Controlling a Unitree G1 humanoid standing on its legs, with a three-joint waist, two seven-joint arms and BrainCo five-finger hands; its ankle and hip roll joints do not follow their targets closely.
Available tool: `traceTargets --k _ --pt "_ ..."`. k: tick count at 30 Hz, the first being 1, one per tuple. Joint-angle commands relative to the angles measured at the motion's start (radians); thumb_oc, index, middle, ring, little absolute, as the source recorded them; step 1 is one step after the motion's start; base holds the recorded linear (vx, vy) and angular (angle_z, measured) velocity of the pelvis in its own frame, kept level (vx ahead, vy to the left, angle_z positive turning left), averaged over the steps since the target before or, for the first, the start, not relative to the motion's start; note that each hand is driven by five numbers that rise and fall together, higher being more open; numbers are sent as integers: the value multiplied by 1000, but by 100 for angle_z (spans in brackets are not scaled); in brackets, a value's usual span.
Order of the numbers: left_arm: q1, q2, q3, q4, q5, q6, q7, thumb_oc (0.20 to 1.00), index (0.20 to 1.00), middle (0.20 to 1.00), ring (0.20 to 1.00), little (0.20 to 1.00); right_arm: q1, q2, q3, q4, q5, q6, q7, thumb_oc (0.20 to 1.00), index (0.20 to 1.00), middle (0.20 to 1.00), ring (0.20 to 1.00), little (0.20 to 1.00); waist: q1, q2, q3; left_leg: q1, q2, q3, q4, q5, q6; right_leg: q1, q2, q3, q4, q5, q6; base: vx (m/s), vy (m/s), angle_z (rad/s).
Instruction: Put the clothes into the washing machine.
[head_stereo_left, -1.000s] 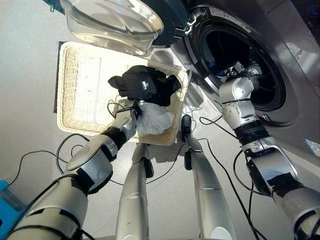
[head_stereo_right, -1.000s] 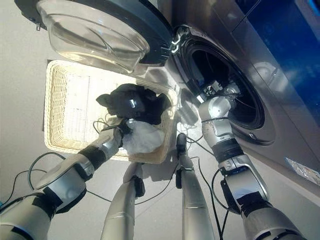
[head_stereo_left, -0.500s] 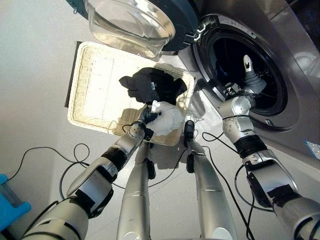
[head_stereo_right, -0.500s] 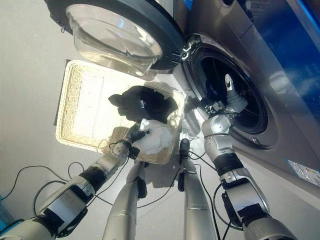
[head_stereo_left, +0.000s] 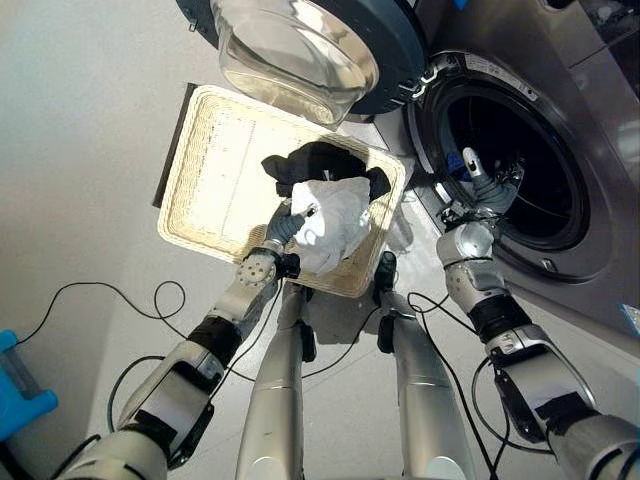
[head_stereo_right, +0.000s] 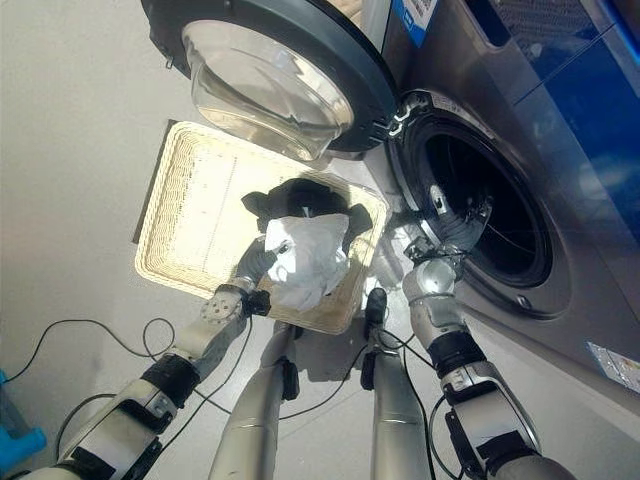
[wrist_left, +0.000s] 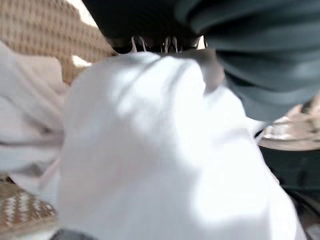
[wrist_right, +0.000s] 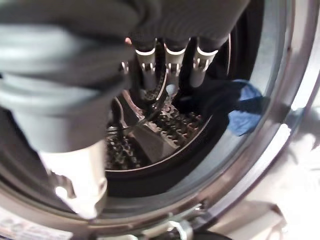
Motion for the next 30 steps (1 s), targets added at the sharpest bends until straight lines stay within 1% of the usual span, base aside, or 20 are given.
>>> traceTargets --k 1,2,3,4,5,6,7,8,9,10,11,13,16,17,19,20,22,25,26,30 --pt "-19 -23 43 -95 2 -91 -32 200 200 200 200 200 8 -50 2 -65 -149 57 140 1000 1000 1000 1000 1000 31 6 -14 42 -77 24 51 -108 -7 43 31 -71 -9 16 70 0 0 0" --pt "-12 -13 51 -120 7 -94 -41 200 200 200 200 200 13 -71 46 -78 -225 120 236 1000 1000 1000 1000 1000 32 4 -14 41 -77 24 53 -107 -7 42 30 -73 -8 16 70 0 0 0" --pt "-12 -13 51 -120 7 -94 -41 200 200 200 200 200 13 -71 46 -78 -225 120 236 1000 1000 1000 1000 1000 32 4 -14 41 -77 24 53 -107 -7 42 30 -73 -8 16 70 0 0 0" --pt "-5 -1 61 -142 9 -93 -53 200 200 200 200 200 21 -95 84 -84 -310 146 273 1000 1000 1000 1000 1000 33 2 -14 42 -76 25 53 -106 -8 44 28 -75 -8 15 70 0 0 0" --pt "-5 -1 61 -142 9 -93 -53 200 200 200 200 200 21 -95 84 -84 -310 146 273 1000 1000 1000 1000 1000 33 2 -14 42 -76 25 53 -106 -8 44 28 -75 -8 15 70 0 0 0" --pt "9 21 66 -170 10 -100 -73 200 200 200 200 200 33 -145 137 -85 -414 155 332 1000 1000 1000 1000 1000 34 -2 -14 47 -73 26 52 -106 -9 49 24 -80 -9 14 73 0 0 0" --pt "28 60 60 -220 9 -104 -95 200 200 200 200 200 40 -222 215 -92 -486 110 415 1000 1000 1000 1000 1000 39 -6 -14 48 -70 26 55 -107 -8 50 18 -87 -5 13 78 0 0 0" --pt "28 60 60 -220 9 -104 -95 200 200 200 200 200 40 -222 215 -92 -485 110 415 1000 1000 1000 1000 1000 39 -6 -14 48 -70 26 55 -107 -8 50 18 -87 -5 13 78 19 -48 5" --pt "30 71 54 -238 15 -102 -104 200 200 200 200 200 31 -243 240 -100 -478 76 476 1000 1000 1000 1000 1000 43 -8 -14 49 -71 22 58 -109 -8 53 15 -91 -2 11 80 5 -23 5" --pt "30 71 54 -238 15 -102 -104 200 200 200 200 200 31 -243 240 -100 -478 76 476 1000 1000 1000 1000 1000 43 -8 -14 49 -71 22 58 -109 -8 53 15 -91 -2 11 80 9 -39 10" --pt "25 81 46 -249 21 -99 -113 200 200 200 200 200 17 -253 260 -108 -458 37 546 1000 1000 1000 1000 1000 47 -9 -14 48 -73 18 61 -110 -9 53 13 -95 0 9 82 5 -21 7" --pt "17 83 38 -253 22 -90 -113 200 200 200 200 200 3 -255 280 -122 -473 30 591 1000 1000 1000 1000 1000 48 -11 -14 44 -75 12 67 -112 -12 50 11 -96 3 8 84 2 -15 4" --pt "2 88 30 -252 13 -72 -119 200 200 200 200 200 -22 -262 310 -146 -451 48 657 1000 1000 1000 1000 1000 50 -13 -14 44 -77 7 69 -112 -15 51 9 -98 4 6 86 0 0 0" --pt "-10 90 24 -245 10 -62 -121 200 200 200 200 200 -37 -262 328 -150 -424 69 691 1000 1000 1000 1000 1000 50 -15 -14 43 -76 7 71 -111 -16 50 9 -96 6 5 86 0 0 0" --pt "-15 90 21 -242 9 -60 -124 200 200 200 200 200 -42 -261 333 -150 -394 76 706 1000 1000 1000 1000 1000 50 -16 -14 43 -76 6 71 -111 -16 50 8 -96 5 5 86 0 0 0" --pt "-22 85 18 -237 10 -54 -130 200 200 200 200 200 -50 -254 340 -144 -363 96 738 1000 1000 1000 1000 1000 50 -18 -14 40 -76 5 77 -112 -17 49 7 -95 7 4 86 0 0 0" --pt "-30 86 14 -233 3 -50 -135 200 200 200 200 200 -61 -247 350 -134 -350 108 757 1000 1000 1000 1000 1000 52 -18 -14 42 -76 4 76 -111 -18 52 7 -95 3 5 85 0 0 0" --pt "-49 72 -8 -232 -2 -35 -135 200 200 200 200 200 -93 -224 377 -124 -308 155 832 1000 1000 1000 1000 1000 57 -16 -14 40 -79 -1 76 -108 -18 54 4 -97 -2 7 84 0 0 0" --pt "-49 72 -8 -231 -2 -35 -136 200 200 200 200 200 -94 -224 378 -124 -307 156 834 1000 1000 1000 1000 1000 57 -15 -14 40 -79 -2 76 -108 -18 54 3 -97 -2 7 84 0 0 0" --pt "-71 57 -20 -221 0 -25 -145 200 200 200 200 200 -126 -195 399 -115 -264 198 890 1000 1000 1000 1000 1000 62 -15 -14 37 -82 -7 80 -108 -19 52 1 -99 0 8 83 7 -6 3"
